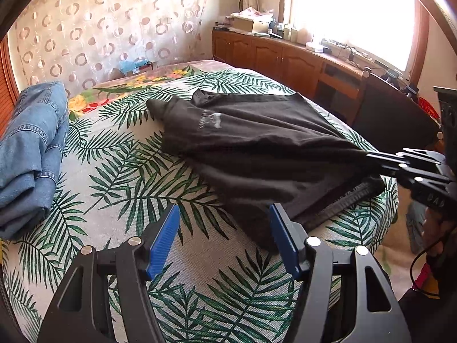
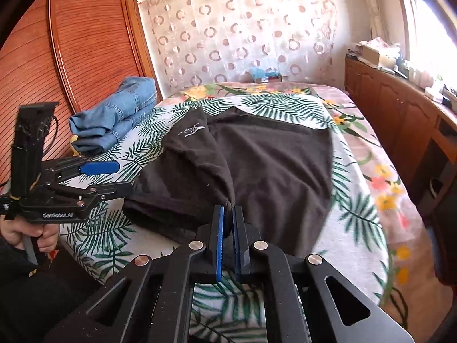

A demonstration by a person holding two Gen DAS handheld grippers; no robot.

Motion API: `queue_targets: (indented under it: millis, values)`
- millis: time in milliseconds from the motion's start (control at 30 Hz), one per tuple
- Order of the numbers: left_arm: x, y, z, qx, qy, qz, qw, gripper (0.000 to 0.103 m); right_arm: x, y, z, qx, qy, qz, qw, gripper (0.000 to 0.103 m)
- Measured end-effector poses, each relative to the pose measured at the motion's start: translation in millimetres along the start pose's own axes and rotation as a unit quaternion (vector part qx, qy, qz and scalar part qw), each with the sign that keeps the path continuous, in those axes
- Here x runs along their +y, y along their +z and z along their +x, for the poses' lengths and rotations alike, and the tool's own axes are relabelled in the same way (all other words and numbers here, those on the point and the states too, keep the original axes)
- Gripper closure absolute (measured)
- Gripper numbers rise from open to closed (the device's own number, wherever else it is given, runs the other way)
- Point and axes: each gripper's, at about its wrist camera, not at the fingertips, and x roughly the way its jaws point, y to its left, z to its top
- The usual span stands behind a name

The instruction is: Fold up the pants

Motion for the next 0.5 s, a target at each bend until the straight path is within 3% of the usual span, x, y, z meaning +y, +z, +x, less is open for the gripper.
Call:
queue_targets:
  millis: [500]
  values:
    - [-8.5,1.5,6.2,0.003,-0.006,0.006,1.0,0.037,-27.3,-25.6,-25.7,0.024,-0.032,0.024,0.999,0.097]
